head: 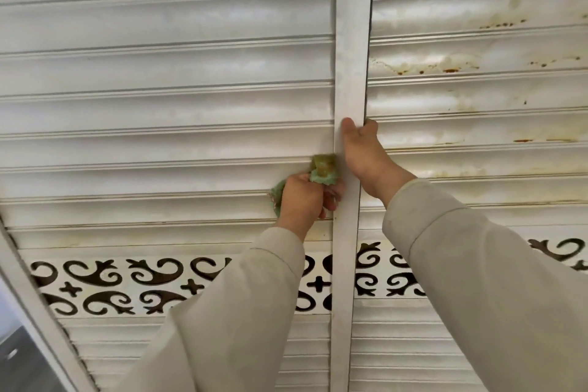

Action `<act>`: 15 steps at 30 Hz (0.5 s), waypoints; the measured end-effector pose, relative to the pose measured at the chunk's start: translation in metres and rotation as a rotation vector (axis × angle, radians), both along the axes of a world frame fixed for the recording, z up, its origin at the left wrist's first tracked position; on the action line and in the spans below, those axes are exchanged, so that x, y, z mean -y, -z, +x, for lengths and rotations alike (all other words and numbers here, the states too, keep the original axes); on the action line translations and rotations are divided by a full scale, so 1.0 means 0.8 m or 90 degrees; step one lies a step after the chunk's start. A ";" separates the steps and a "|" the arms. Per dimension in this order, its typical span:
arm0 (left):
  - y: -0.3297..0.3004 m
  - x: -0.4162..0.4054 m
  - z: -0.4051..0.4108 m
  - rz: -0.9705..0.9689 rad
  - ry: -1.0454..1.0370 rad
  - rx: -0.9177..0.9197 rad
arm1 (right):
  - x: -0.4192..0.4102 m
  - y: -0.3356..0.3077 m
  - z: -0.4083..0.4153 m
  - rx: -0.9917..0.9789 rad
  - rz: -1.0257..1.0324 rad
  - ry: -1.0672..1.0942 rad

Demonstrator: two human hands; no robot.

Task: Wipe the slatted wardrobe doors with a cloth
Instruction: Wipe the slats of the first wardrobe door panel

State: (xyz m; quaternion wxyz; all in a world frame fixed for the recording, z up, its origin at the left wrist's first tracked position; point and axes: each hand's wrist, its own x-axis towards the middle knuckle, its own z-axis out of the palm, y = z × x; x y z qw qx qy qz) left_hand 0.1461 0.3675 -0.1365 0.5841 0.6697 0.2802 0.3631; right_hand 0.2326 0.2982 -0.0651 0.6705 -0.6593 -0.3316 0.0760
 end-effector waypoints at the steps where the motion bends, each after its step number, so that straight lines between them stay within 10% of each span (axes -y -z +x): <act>1: 0.004 -0.002 -0.001 0.007 -0.003 -0.025 | 0.002 0.000 -0.001 0.001 -0.005 -0.005; 15: 0.056 -0.013 -0.032 0.215 0.056 -0.331 | 0.009 0.003 -0.005 0.038 -0.047 -0.020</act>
